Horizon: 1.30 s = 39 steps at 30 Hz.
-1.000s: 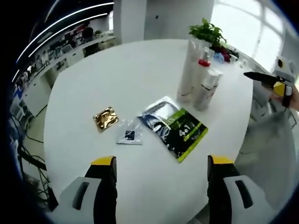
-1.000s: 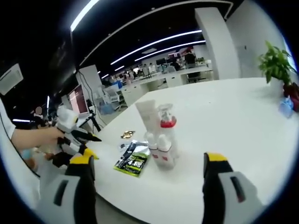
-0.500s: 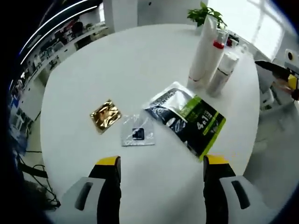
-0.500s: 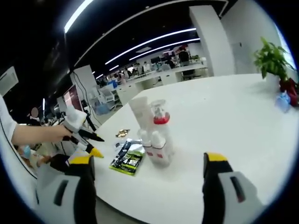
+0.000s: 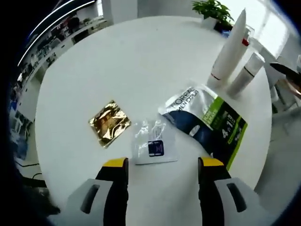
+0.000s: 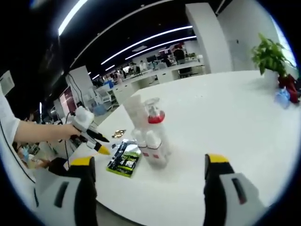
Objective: Arrange the skincare products in the storage area until every visible bottle or jar stands upright without overlapping.
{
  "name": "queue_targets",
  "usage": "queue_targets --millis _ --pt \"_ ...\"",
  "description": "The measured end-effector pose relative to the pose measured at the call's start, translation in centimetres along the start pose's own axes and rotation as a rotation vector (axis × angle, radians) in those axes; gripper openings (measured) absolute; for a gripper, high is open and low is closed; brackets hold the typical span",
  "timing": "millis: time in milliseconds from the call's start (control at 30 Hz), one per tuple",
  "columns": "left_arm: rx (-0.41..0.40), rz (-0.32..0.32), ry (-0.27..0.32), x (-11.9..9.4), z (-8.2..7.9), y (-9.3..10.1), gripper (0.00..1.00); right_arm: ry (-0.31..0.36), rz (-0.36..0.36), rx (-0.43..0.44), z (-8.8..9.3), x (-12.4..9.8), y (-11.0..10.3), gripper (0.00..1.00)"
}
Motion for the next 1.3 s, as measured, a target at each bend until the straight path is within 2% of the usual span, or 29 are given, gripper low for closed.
queue_targets --millis 200,333,433,633,867,1133,1300 --pt "-0.008 -0.005 -0.018 1.2 -0.7 -0.9 0.52 -0.002 0.008 0.010 0.1 0.3 0.2 0.97" --pt "-0.004 -0.008 -0.022 1.2 -1.0 -1.1 0.48 -0.005 0.010 0.014 0.2 0.3 0.3 0.97" --pt "0.042 -0.036 -0.032 1.2 -0.8 -1.4 0.43 -0.009 0.011 0.018 0.5 0.4 0.3 0.97" --pt "0.054 -0.031 -0.026 1.2 -0.9 -1.0 0.37 -0.010 0.008 0.020 0.6 0.5 0.2 0.97" --pt "0.057 -0.028 -0.023 1.1 -0.9 -0.9 0.37 -0.004 0.009 0.021 0.4 0.3 0.2 0.96" --pt "0.082 -0.032 -0.040 -0.2 0.0 -1.3 0.37 0.003 0.013 0.024 0.3 -0.1 0.5 0.97" --pt "0.155 -0.019 -0.059 -1.6 0.5 -1.6 0.37 0.006 0.006 0.024 0.2 -0.1 0.3 0.96"
Point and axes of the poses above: the point that each gripper's makers call its tool centre point, and the gripper's own axes: x roughly forward along the fingers, y roughly to its right, z roughly out of its underside, the point moved 1 cm from there along -x, roughly backward along the fingers, and after that the axes turned 8 degrees about -x, right-handed, at the moved point
